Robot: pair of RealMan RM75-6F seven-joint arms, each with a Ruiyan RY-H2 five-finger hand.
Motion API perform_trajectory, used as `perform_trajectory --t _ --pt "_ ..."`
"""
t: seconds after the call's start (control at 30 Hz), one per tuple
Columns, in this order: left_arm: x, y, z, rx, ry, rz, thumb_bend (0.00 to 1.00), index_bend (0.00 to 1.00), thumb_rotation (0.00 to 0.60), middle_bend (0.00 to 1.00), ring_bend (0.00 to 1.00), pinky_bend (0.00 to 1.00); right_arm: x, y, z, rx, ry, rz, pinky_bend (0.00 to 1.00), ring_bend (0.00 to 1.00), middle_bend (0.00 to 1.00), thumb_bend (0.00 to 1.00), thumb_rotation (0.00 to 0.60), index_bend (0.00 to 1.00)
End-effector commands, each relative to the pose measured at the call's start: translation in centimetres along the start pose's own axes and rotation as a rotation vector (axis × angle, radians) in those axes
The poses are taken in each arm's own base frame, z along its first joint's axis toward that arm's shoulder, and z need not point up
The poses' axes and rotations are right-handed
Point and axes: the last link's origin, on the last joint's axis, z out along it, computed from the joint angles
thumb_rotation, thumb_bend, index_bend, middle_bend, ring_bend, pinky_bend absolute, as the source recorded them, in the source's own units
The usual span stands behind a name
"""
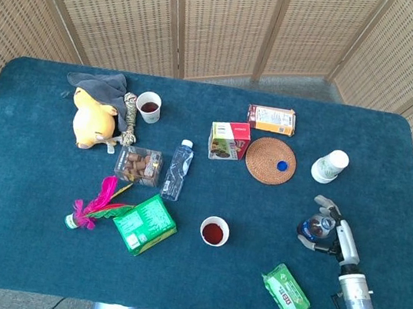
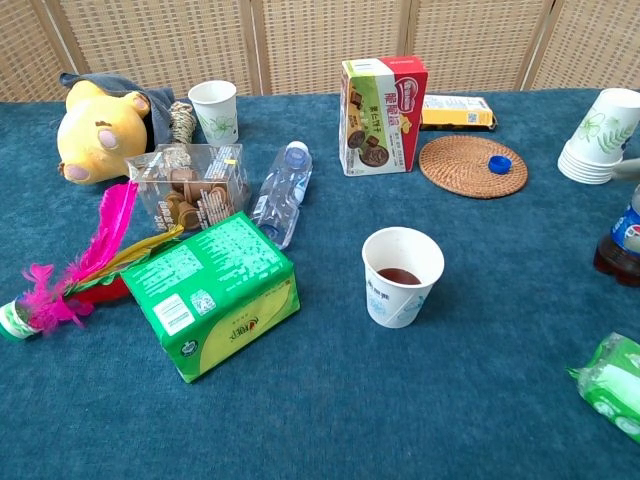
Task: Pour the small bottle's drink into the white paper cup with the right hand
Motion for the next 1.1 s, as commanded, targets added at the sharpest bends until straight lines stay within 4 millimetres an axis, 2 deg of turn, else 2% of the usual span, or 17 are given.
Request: perform_trajectory --t 0.03,0.17,0.43,0.57,0.73,0.9,1.1 --pt "0.0 0.0 0.0 0.000 0.001 0.000 0.37 0.00 0.600 0.00 0.00 0.00 0.0 0.0 0.0 0.007 0.008 0.003 0.25 0.06 0.24 0.18 0.600 0.30" --pt "0.0 0.0 0.0 0.000 0.000 0.000 0.37 0.00 0.600 0.00 0.00 0.00 0.1 0.1 0.0 0.013 0.017 0.002 0.31 0.12 0.30 0.34 0.600 0.36" --pt "0.0 0.0 -0.1 -0.004 -0.002 0.000 0.37 0.00 0.600 0.00 0.00 0.00 0.2 0.4 0.0 0.011 0.047 -0.015 0.44 0.25 0.42 0.56 0.600 0.44" --pt "0.0 0.0 -0.1 -0.005 -0.003 0.000 0.37 0.00 0.600 0.00 0.00 0.00 0.0 0.2 0.0 0.016 0.061 -0.032 0.58 0.32 0.45 0.64 0.600 0.46" --pt "0.0 0.1 -0.1 -0.005 -0.004 -0.002 0.37 0.00 0.600 0.00 0.00 0.00 -0.2 -0.1 0.0 0.028 0.077 -0.047 0.71 0.36 0.45 0.69 0.600 0.47" --pt "0.0 0.1 -0.1 -0.005 -0.004 -0.003 0.37 0.00 0.600 0.00 0.00 0.00 -0.3 -0.6 -0.1 0.046 0.090 -0.073 0.71 0.36 0.45 0.70 0.600 0.47" --pt "0.0 0.1 -0.1 -0.008 -0.004 -0.006 0.37 0.00 0.600 0.00 0.00 0.00 -0.5 -2.0 -0.2 0.113 0.099 -0.204 0.71 0.38 0.47 0.74 0.600 0.48"
